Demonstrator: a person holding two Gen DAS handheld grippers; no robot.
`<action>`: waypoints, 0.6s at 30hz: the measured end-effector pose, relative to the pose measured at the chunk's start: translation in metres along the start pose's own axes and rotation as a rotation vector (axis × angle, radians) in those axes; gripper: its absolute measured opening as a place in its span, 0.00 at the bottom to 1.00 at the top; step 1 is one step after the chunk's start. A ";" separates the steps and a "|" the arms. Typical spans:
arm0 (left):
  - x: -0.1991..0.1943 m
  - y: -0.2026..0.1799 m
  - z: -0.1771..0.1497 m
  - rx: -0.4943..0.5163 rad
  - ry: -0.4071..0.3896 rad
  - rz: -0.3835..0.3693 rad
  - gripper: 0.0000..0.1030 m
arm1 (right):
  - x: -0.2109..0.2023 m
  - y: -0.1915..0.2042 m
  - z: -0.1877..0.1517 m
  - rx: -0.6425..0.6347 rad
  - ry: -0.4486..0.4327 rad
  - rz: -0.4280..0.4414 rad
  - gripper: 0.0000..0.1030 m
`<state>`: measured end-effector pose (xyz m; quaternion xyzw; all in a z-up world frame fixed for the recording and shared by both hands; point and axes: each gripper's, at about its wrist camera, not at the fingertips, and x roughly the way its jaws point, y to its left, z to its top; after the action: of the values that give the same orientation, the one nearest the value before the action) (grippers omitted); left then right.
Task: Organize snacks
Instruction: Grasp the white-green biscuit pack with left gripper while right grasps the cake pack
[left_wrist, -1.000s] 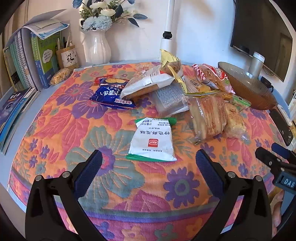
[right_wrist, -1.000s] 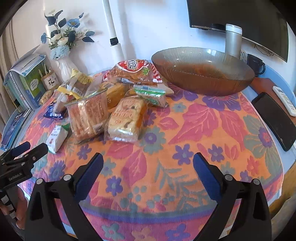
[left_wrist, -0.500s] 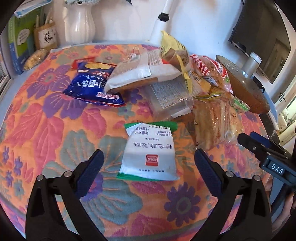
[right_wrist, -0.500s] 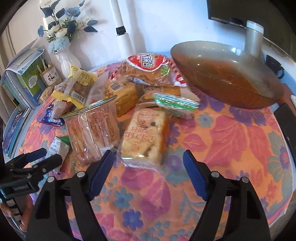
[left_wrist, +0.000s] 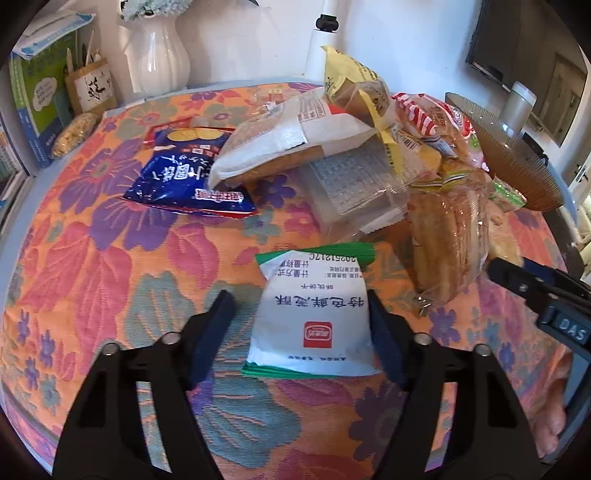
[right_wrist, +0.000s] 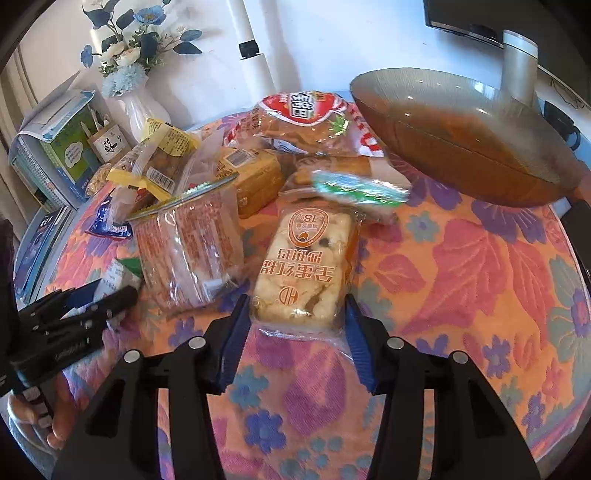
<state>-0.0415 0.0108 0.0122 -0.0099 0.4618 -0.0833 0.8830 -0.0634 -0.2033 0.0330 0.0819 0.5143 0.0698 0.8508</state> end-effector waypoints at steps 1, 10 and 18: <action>-0.002 0.000 -0.001 0.004 -0.004 0.010 0.53 | -0.004 -0.004 -0.004 0.002 0.003 0.003 0.48; -0.017 0.001 -0.017 0.021 -0.009 0.006 0.49 | -0.040 -0.024 -0.041 -0.147 0.044 0.038 0.49; -0.022 -0.004 -0.026 0.038 -0.009 0.002 0.50 | -0.032 -0.035 -0.027 -0.045 0.087 0.098 0.74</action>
<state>-0.0756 0.0113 0.0152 0.0069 0.4563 -0.0912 0.8851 -0.1008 -0.2421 0.0409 0.0847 0.5446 0.1263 0.8248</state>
